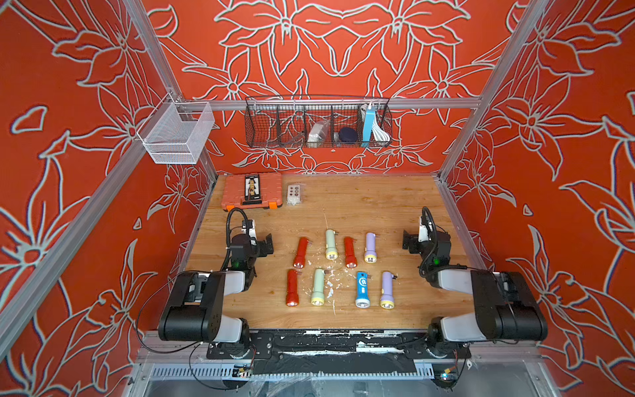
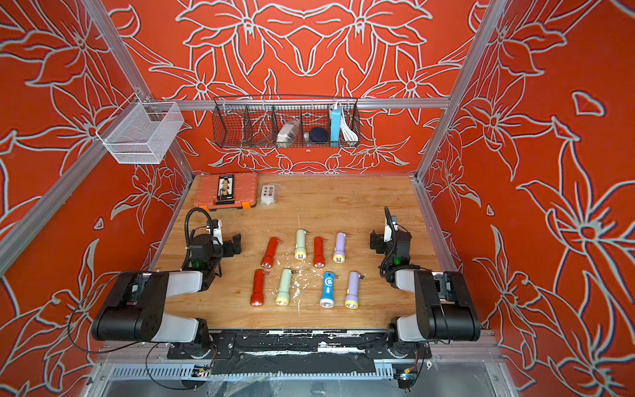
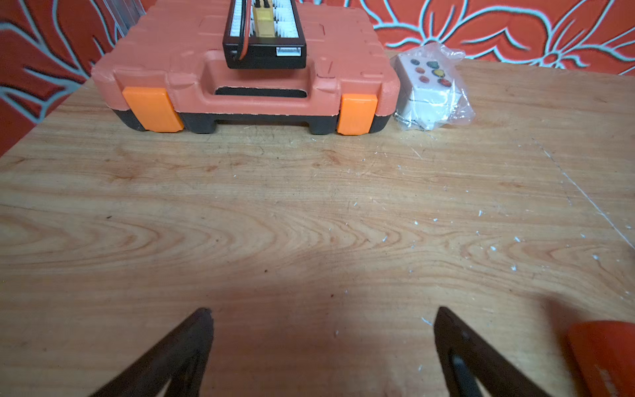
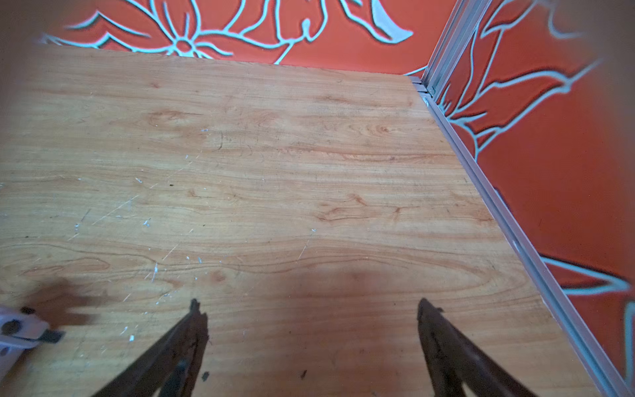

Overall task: Close the plug at the bottom of the flashlight
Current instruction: Pick up the flashlight from the center of the board.

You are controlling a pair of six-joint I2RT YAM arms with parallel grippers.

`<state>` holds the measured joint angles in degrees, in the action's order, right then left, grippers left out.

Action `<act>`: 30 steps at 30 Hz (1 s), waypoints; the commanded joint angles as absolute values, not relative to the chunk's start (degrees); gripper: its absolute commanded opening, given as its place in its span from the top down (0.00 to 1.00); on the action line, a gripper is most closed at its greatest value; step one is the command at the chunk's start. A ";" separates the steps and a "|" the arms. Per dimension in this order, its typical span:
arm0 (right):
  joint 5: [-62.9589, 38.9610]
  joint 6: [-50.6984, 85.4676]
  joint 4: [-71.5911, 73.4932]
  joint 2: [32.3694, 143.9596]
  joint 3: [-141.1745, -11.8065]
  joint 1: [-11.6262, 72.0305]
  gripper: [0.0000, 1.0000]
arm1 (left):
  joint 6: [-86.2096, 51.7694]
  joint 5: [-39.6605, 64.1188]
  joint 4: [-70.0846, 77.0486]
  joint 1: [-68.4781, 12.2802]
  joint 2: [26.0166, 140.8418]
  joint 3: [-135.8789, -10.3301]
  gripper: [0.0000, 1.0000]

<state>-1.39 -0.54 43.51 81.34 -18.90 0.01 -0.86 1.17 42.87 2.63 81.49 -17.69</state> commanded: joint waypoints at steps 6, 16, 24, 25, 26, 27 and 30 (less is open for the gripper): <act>-1.20 -1.23 43.18 80.77 -19.76 0.41 0.02 | 0.06 -1.00 42.80 1.17 80.69 -18.71 0.00; -1.23 -1.23 43.11 80.70 -19.78 0.41 0.02 | 0.24 -1.91 43.68 0.67 80.72 -18.28 0.00; -1.19 -1.14 43.07 80.77 -19.85 0.42 0.02 | 0.28 -2.81 43.51 0.18 80.63 -18.27 0.00; -1.19 -1.14 43.07 80.77 -19.82 0.40 0.02 | 0.34 -2.83 43.59 0.26 80.60 -18.28 0.00; -1.21 -1.14 43.07 80.77 -19.85 0.44 0.02 | 0.29 -2.81 43.38 0.22 80.60 -18.36 0.00; -1.23 -1.14 43.07 80.69 -19.73 0.43 0.02 | 0.31 -2.81 43.33 0.26 80.64 -18.37 0.00; -1.05 -1.23 43.48 80.51 -19.52 0.36 0.02 | 0.31 -3.07 43.70 0.23 80.48 -18.12 0.00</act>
